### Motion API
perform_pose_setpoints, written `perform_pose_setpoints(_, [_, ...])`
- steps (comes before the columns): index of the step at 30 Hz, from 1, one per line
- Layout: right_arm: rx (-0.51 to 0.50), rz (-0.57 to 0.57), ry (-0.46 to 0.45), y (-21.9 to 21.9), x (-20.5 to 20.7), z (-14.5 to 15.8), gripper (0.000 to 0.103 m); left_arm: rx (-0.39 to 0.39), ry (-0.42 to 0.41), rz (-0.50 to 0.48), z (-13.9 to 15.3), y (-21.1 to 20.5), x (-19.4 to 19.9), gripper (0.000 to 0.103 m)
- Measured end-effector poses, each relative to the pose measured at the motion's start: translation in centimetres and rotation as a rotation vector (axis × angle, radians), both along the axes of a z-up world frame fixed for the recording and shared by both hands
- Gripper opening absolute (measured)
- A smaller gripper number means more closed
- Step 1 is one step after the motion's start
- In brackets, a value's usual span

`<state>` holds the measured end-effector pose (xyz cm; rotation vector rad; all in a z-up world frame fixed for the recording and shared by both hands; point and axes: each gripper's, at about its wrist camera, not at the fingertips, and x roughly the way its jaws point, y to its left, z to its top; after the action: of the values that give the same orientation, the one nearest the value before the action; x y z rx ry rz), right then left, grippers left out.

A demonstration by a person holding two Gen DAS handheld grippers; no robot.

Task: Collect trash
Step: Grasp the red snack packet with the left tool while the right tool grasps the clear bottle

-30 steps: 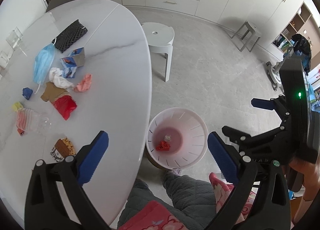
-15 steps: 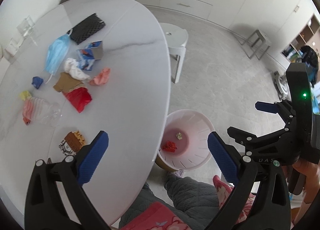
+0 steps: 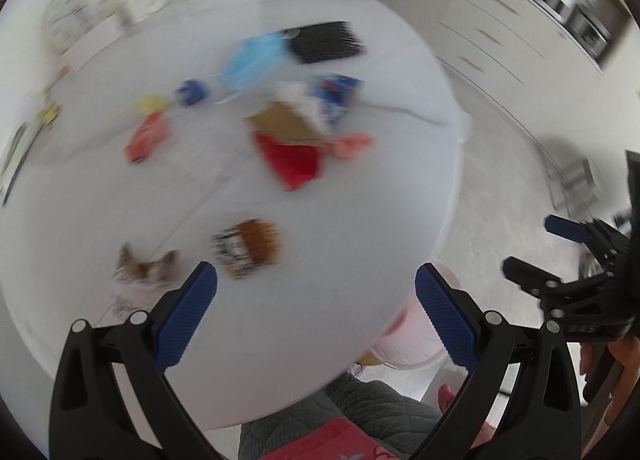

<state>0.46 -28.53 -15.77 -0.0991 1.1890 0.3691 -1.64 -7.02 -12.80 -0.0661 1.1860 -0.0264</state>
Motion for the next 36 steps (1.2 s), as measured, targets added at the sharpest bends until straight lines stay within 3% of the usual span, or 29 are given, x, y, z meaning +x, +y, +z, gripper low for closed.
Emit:
perform_pose_setpoints(5, [0.024,0.069,-0.016,4.2,2.0,1.0,0.101,0.023,-0.009,0.082,0.4,5.7,0.6,0.095])
perform_pose_setpoints(13, [0.029,0.187,-0.047,13.7,5.2,2.3,0.101,0.047,-0.031,0.082,0.3,14.1,3.6,0.095])
perform_pose_setpoints(18, [0.026,0.288,-0.026,20.7,7.9,1.2,0.101,0.053,-0.023,-0.019,-1.3,18.5,6.0,0.095])
perform_pose_setpoints(24, [-0.042,0.418,0.001,28.0,11.5,-2.2,0.101,0.039,-0.008,-0.181,-4.0,22.3,9.7,0.095])
perform_pose_setpoints(33, [-0.109,0.482,0.117,31.7,14.3,-6.7,0.100,-0.022,0.048,-0.321,-8.4,24.7,15.2,0.095])
perform_pose_setpoints(36, [-0.130,0.506,0.154,32.1,14.3,-7.6,0.079,-0.039,0.058,-0.346,-9.7,24.7,16.6,0.095])
